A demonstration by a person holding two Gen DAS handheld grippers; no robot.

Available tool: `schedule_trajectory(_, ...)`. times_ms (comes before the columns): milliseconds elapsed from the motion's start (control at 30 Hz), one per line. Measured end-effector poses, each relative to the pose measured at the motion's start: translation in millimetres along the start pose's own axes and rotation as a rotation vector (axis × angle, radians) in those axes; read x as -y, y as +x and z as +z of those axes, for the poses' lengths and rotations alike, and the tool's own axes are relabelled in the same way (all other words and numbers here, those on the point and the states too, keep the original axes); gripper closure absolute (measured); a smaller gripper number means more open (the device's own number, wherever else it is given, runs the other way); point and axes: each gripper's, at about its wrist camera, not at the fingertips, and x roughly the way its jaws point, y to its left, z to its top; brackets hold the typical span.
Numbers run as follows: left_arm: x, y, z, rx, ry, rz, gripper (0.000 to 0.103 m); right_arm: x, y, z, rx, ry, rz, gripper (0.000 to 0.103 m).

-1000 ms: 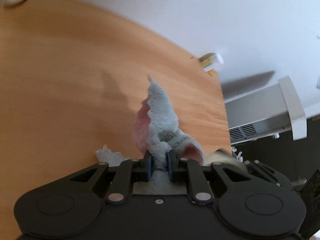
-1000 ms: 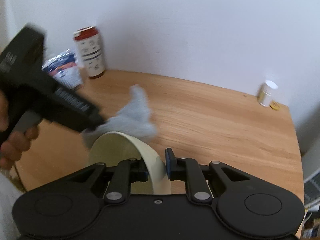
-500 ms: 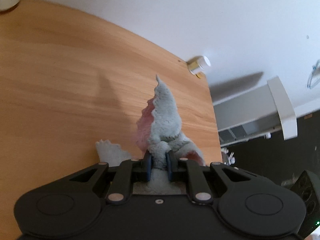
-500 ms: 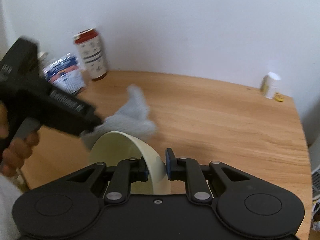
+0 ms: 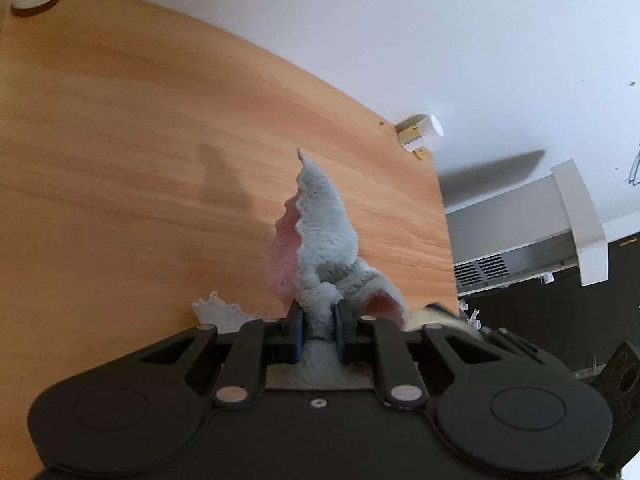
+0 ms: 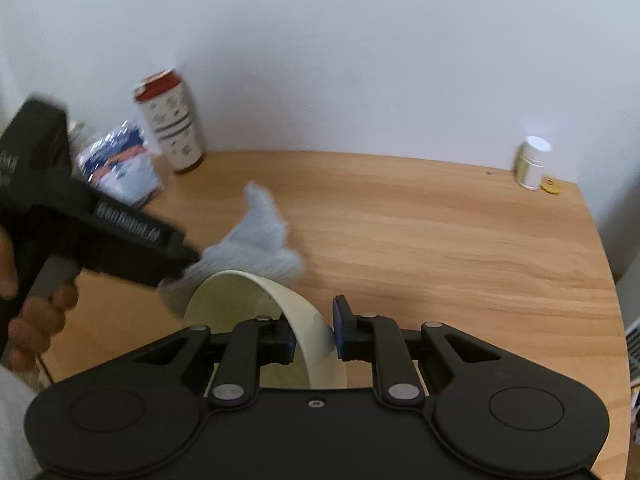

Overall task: Clean bowl
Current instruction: 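Rub the towel on the bowl's outer wall with the left gripper while the right gripper holds the rim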

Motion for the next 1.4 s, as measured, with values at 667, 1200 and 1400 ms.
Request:
schedule_trajectory(667, 4, -18, 5, 0.049, 0.004, -0.017, 0.09, -13, 22, 9, -0.052, -0.05, 0.122, 0.081)
schedule_trajectory(1200, -28, -23, -3, 0.058, -0.127, 0.048, 0.089, 49, 49, 2, -0.166, 0.338, 0.105, 0.081)
schedule_trajectory(1400, -35, -28, -3, 0.067, -0.155, 0.051, 0.089, 61, 64, -9, -0.211, 0.431, 0.114, 0.081)
